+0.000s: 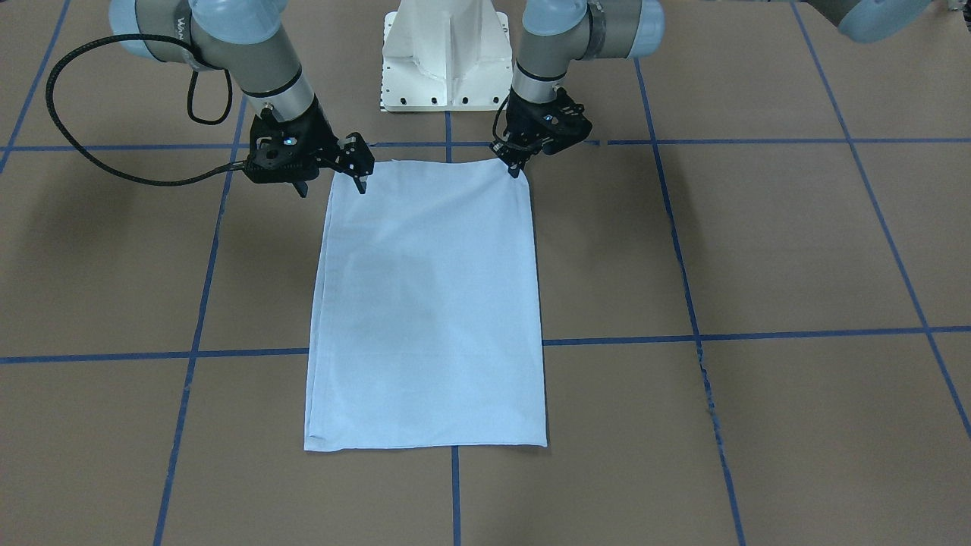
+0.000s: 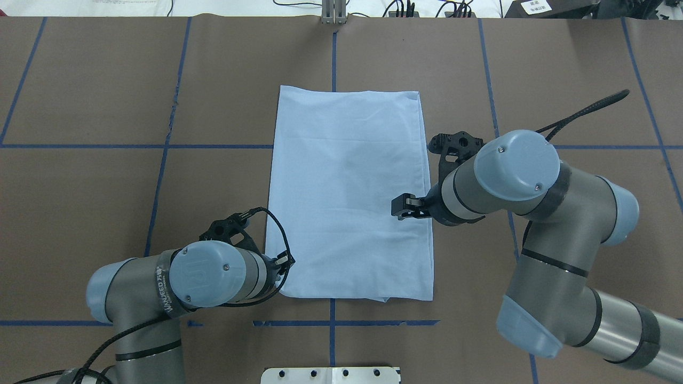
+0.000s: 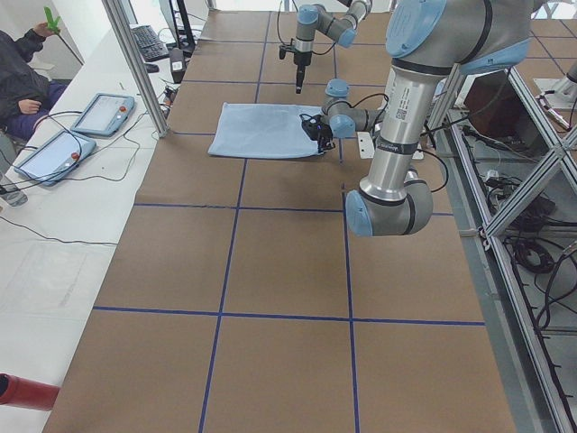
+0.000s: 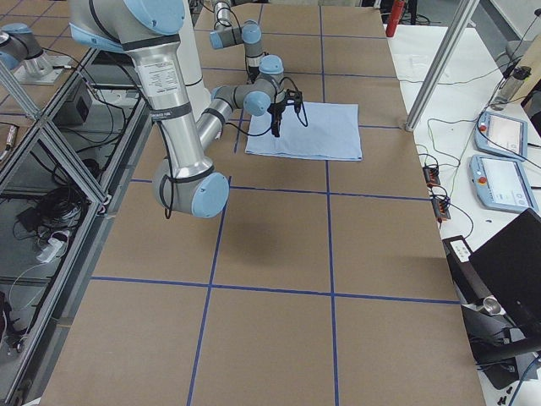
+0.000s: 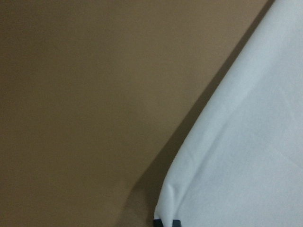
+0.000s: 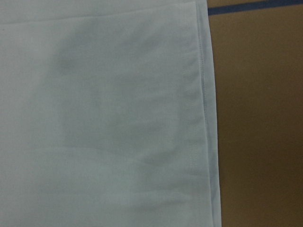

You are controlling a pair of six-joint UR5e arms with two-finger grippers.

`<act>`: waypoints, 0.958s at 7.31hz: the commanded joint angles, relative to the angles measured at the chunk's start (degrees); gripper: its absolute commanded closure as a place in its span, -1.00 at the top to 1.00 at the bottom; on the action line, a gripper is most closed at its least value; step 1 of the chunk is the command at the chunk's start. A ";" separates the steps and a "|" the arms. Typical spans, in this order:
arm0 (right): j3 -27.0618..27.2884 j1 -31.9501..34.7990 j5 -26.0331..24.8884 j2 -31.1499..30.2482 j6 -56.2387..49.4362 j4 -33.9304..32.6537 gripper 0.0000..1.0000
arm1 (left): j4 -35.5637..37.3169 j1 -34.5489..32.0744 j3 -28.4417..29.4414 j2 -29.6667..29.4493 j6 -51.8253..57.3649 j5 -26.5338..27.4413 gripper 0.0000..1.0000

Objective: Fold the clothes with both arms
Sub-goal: 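Move both grippers to the shirt corners nearest the robot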

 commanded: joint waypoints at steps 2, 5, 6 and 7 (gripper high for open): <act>0.32 -8.43 -7.58 0.07 14.62 -0.08 1.00 | 1.62 0.59 -3.02 -0.37 1.16 -0.88 -1.00; -0.38 -16.16 -14.34 -1.51 27.01 -0.70 1.00 | 1.27 0.77 -2.41 -0.63 1.68 -1.06 -1.00; -0.38 -16.79 -14.98 -1.87 29.75 -0.78 1.00 | 1.10 0.77 -2.32 -0.63 1.77 -1.06 -1.00; -0.47 -17.76 -15.16 -2.30 31.60 -0.87 1.00 | 1.01 0.77 -2.23 -0.63 1.77 -1.06 -1.00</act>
